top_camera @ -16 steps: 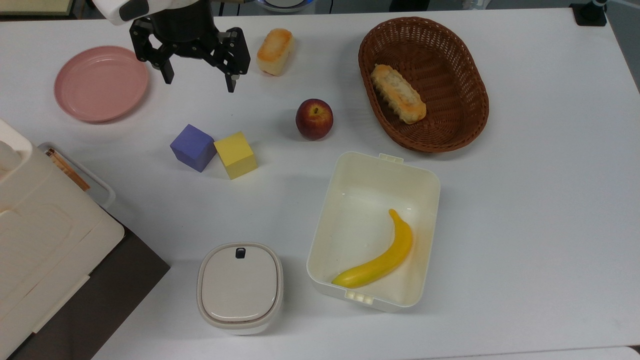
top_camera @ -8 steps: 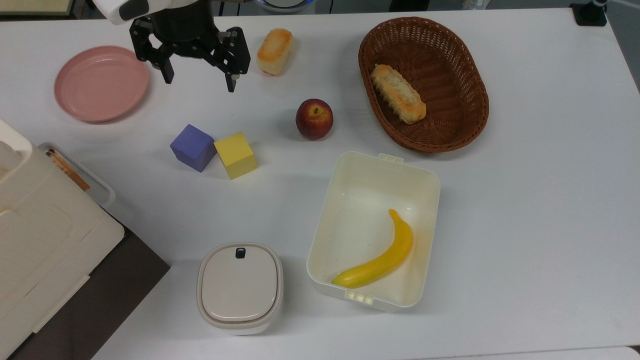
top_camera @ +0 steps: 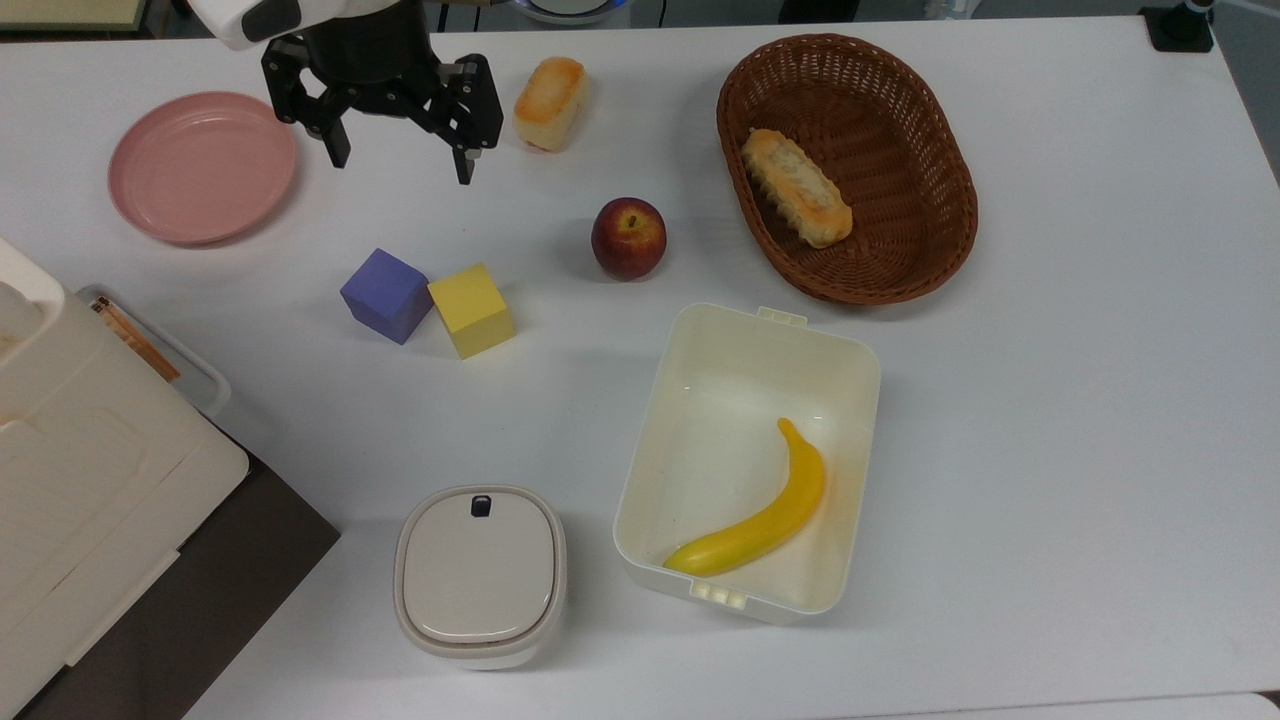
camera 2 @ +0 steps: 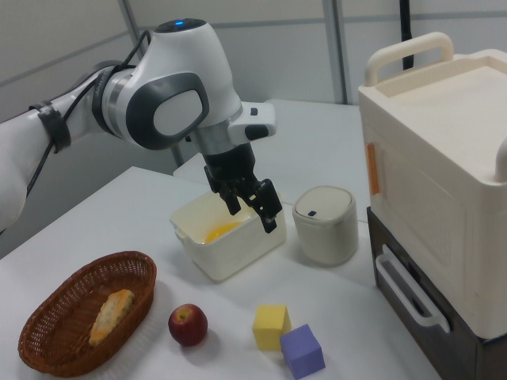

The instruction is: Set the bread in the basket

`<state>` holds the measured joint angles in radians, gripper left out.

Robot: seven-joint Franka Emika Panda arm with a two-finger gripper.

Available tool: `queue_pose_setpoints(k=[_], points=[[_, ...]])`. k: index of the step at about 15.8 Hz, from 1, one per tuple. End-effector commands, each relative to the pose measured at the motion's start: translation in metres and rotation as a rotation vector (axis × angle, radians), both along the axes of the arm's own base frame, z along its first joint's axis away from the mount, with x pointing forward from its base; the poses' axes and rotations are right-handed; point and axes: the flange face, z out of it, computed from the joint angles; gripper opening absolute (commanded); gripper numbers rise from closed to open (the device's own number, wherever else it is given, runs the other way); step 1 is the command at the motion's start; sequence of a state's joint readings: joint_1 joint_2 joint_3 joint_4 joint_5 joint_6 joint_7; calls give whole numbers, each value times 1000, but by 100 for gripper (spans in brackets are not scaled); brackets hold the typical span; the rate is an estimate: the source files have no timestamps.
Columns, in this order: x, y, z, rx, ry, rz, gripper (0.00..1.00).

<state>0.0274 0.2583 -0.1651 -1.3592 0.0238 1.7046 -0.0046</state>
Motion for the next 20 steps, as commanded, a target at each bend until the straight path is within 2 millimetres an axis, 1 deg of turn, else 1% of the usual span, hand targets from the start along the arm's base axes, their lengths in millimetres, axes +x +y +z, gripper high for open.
queue_pose_setpoints(k=[1,4,6,7,9,11,14,16,17,18,20], points=[[-7,2,3,22,2,19,100],[-8,2,3,22,6,28,100],[-12,3,0,26,44,42,100],[-16,3,3,26,49,50,100],[-29,4,2,33,61,103,100],[-47,6,-1,42,75,148,100],[-59,8,-6,38,95,166,100],[-71,14,-10,29,115,239,100],[-75,22,-16,12,136,281,100],[-80,25,-21,-8,158,298,100],[-83,36,-27,-65,192,329,100]])
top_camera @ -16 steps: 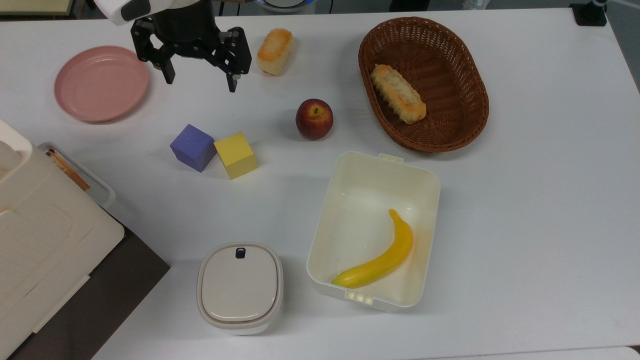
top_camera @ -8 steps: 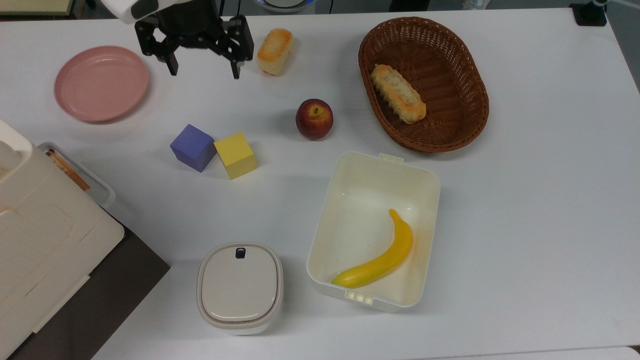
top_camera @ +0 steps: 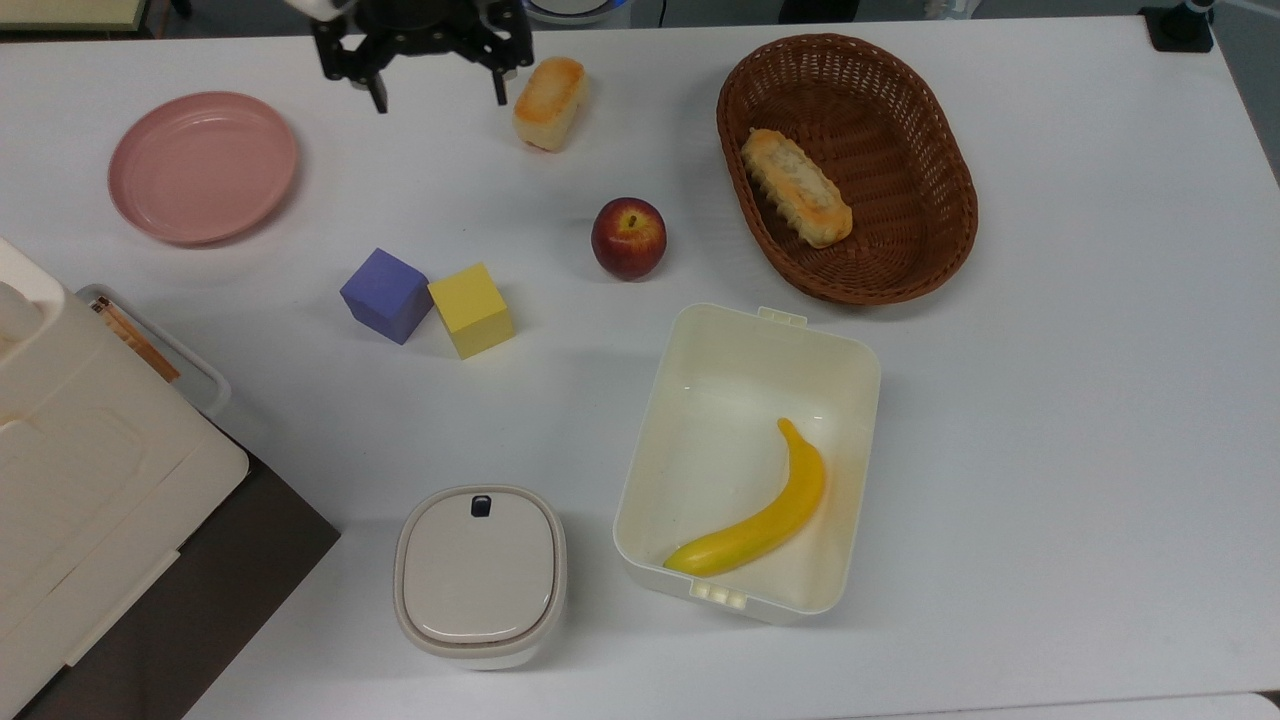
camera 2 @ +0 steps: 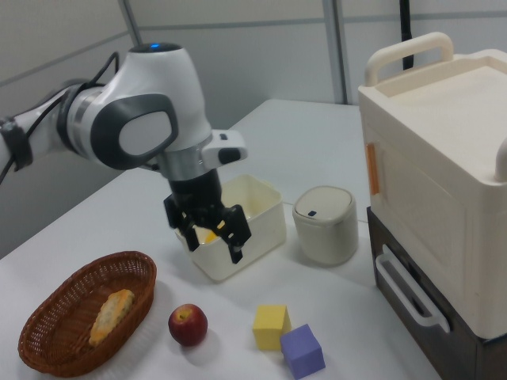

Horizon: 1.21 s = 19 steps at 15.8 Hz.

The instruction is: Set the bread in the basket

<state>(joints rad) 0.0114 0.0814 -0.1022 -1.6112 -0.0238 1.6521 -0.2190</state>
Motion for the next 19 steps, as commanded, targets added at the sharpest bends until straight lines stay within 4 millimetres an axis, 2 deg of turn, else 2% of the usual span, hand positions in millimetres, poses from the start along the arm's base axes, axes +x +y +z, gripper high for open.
queue_pose_setpoints(k=[1,3,8,15,18,19], points=[[-26,18,-11,-67,66,79,100],[-30,17,-14,-66,108,85,100],[-45,17,-49,-47,360,115,100],[-46,19,-126,-15,644,119,100],[-47,20,-153,0,739,138,100],[-46,27,-161,-2,760,151,100]])
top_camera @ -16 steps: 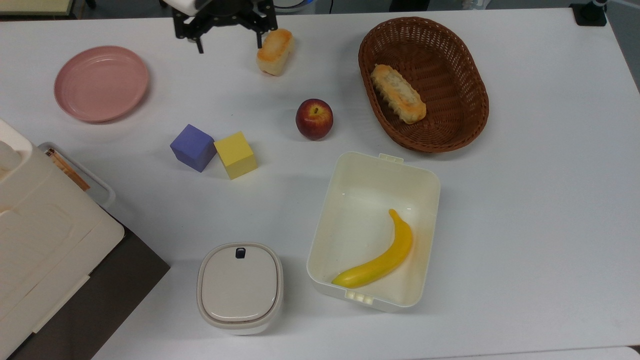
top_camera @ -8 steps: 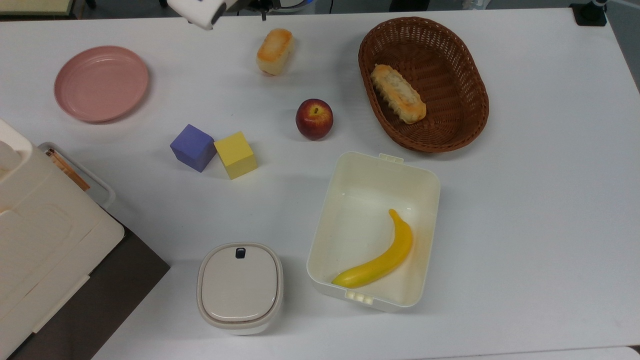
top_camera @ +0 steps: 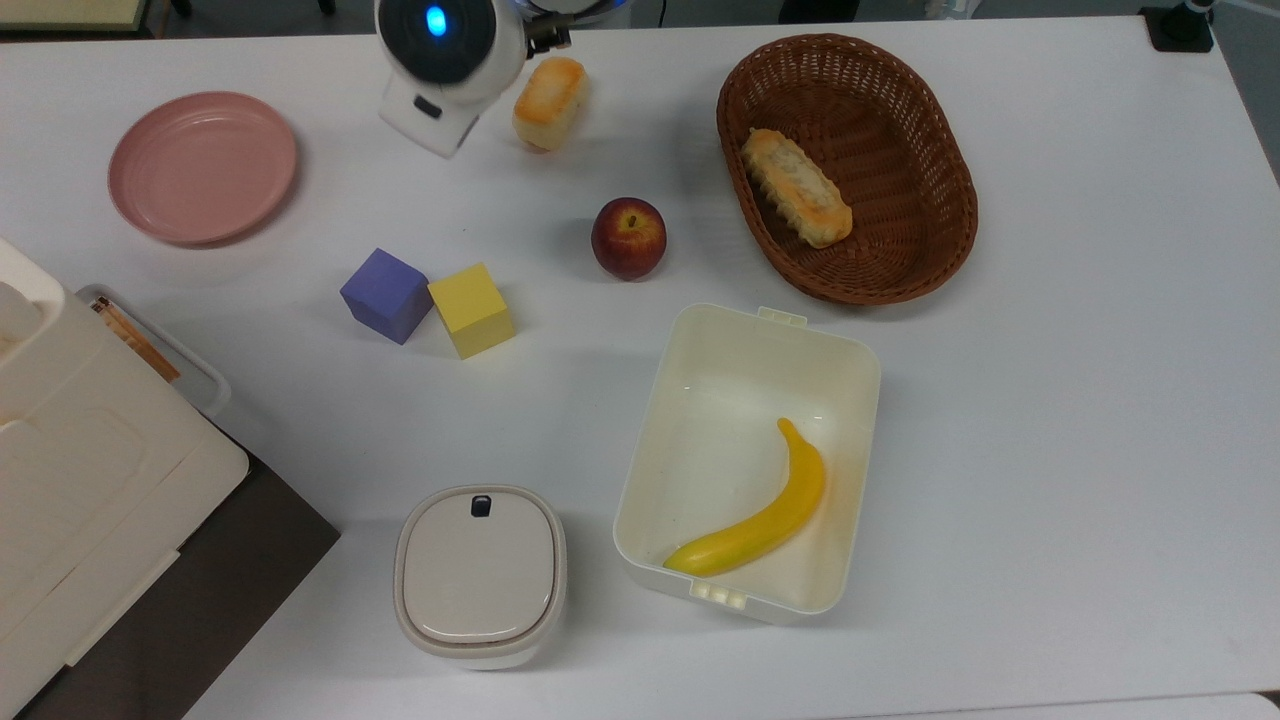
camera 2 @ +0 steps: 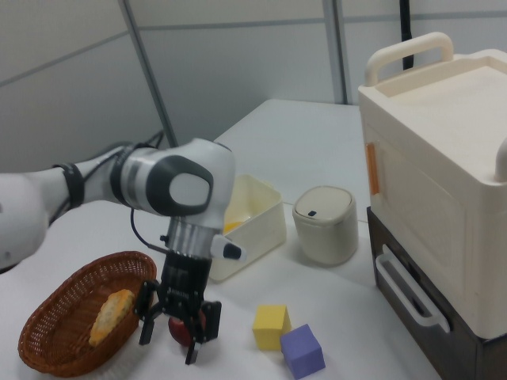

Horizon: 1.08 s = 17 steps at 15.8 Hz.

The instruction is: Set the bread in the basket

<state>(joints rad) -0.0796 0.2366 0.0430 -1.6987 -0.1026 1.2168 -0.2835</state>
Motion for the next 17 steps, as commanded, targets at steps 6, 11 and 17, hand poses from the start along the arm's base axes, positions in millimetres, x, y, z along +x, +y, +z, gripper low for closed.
queue_pose_setpoints(k=[6,11,17], points=[[3,37,-89,-64,208,109,100],[0,62,-130,-111,278,149,100],[-1,69,-143,-132,291,144,100]])
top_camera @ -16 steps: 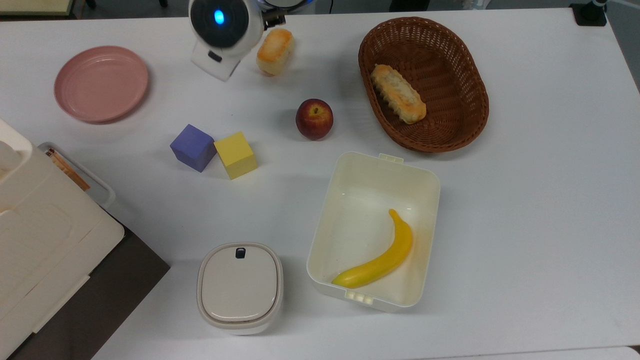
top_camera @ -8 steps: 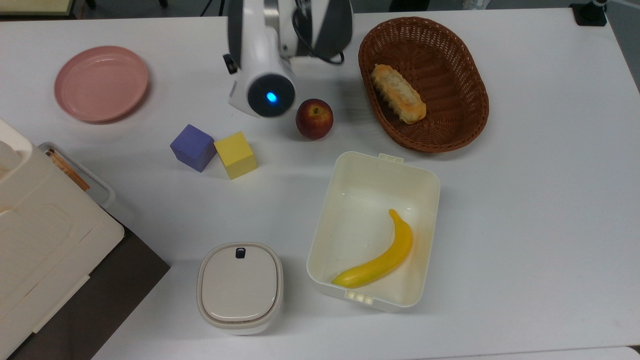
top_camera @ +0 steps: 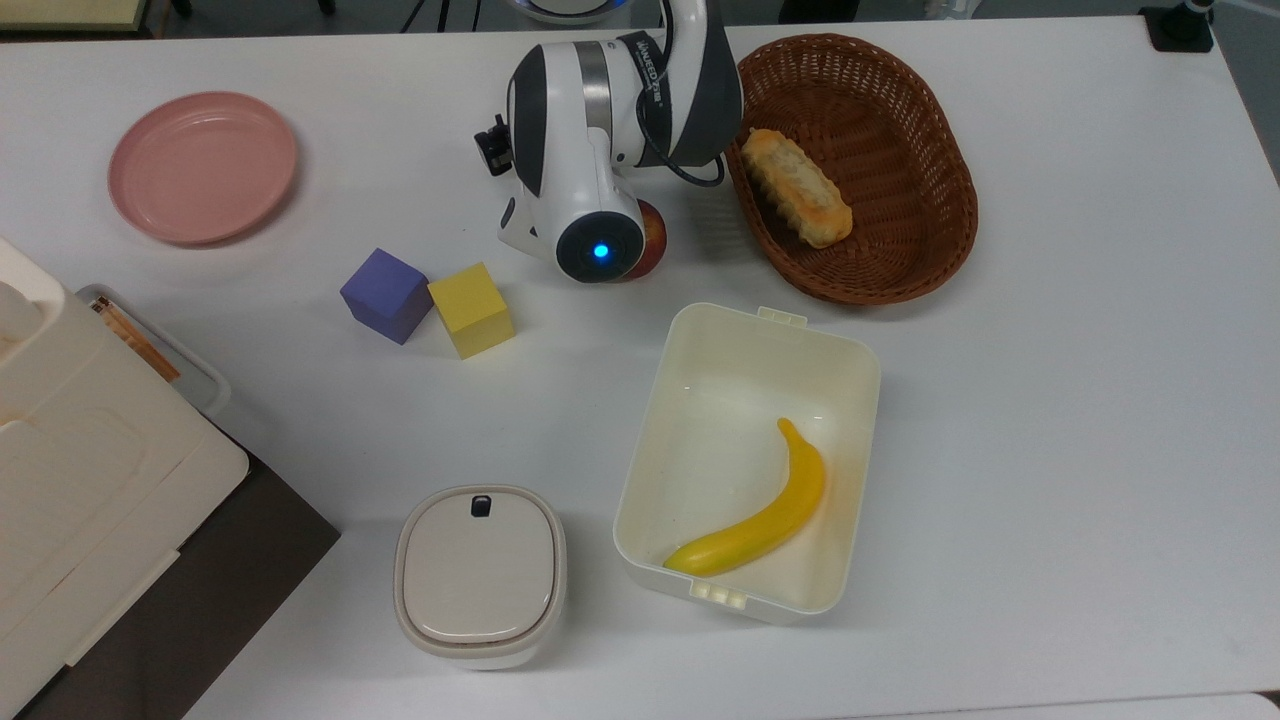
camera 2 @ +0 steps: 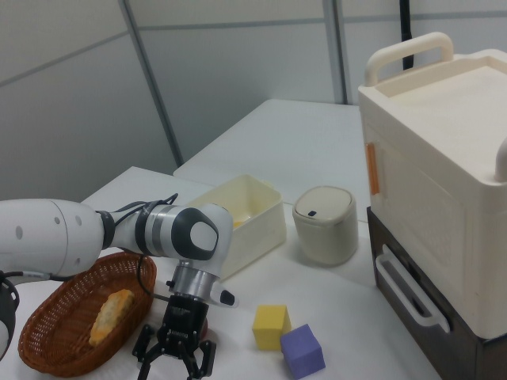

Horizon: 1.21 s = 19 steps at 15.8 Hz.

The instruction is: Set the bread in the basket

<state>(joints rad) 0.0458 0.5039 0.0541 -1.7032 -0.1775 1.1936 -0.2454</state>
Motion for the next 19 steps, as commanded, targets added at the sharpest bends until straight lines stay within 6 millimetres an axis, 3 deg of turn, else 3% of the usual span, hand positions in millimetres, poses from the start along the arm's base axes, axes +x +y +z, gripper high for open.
queue_pose_setpoints(k=[1,3,5,10,12,16,19], points=[[-3,13,-3,-46,8,20,91],[-4,14,-5,-52,12,29,58],[-4,14,-5,-54,11,30,39],[-3,13,-4,-59,9,35,33],[-3,13,-4,-58,5,34,19],[-1,13,-3,-59,0,35,1],[-1,12,-3,-65,-3,39,0]])
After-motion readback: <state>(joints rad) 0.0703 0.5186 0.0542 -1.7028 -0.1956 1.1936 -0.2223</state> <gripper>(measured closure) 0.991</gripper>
